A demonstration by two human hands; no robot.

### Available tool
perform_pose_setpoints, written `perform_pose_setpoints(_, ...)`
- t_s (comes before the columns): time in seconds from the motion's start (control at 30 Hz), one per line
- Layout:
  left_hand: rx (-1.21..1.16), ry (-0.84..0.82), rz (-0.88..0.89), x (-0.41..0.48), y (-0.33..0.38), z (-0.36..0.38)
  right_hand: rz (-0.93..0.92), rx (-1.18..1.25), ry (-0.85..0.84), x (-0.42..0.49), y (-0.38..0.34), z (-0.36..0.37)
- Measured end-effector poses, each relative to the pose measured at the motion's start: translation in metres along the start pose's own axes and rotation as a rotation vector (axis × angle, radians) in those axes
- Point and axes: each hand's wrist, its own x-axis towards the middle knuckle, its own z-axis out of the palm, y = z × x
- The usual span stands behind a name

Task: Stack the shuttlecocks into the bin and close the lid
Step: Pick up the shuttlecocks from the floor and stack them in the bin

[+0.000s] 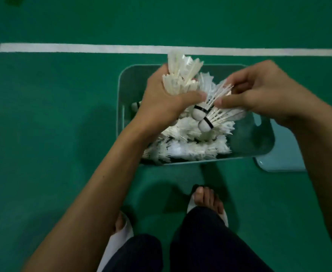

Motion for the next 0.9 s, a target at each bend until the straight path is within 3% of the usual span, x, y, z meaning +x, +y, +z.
perform_pose_setpoints(0.07, -0.021, -0.080, -0.091, -0.003, -0.010, 0.015, 0.017, 0.081, -0.013, -0.003, 0.026, 0.010)
perform_pose_setpoints(0.23, 0.018, -0.012, -0.265, -0.007, -0.020, 0.015, -0.003, 0.220, -0.084, -0.003, 0.038, 0.039)
perform_pose_setpoints(0.3, 0.087, 0.029, -0.204, -0.012, -0.018, 0.008, 0.003, 0.231, -0.067, -0.001, 0.034, 0.049)
perform_pose_setpoints(0.43, 0.522, 0.147, 0.061, -0.021, -0.015, -0.006, 0.102, 0.145, 0.039, 0.010, 0.036, 0.074)
perform_pose_setpoints(0.5, 0.558, 0.250, 0.124, -0.020, -0.013, -0.007, 0.156, 0.107, 0.026, 0.012, 0.038, 0.084)
perform_pose_setpoints(0.6, 0.391, 0.376, 0.123, -0.008, -0.012, -0.008, 0.214, 0.088, -0.153, 0.013, 0.036, 0.104)
perform_pose_setpoints(0.7, 0.098, 0.379, -0.016, 0.007, -0.014, -0.009, 0.201, 0.058, -0.241, 0.022, 0.026, 0.127)
perform_pose_setpoints(0.9, -0.033, 0.431, -0.067, 0.017, -0.026, -0.022, 0.198, 0.046, -0.301, 0.041, -0.002, 0.154)
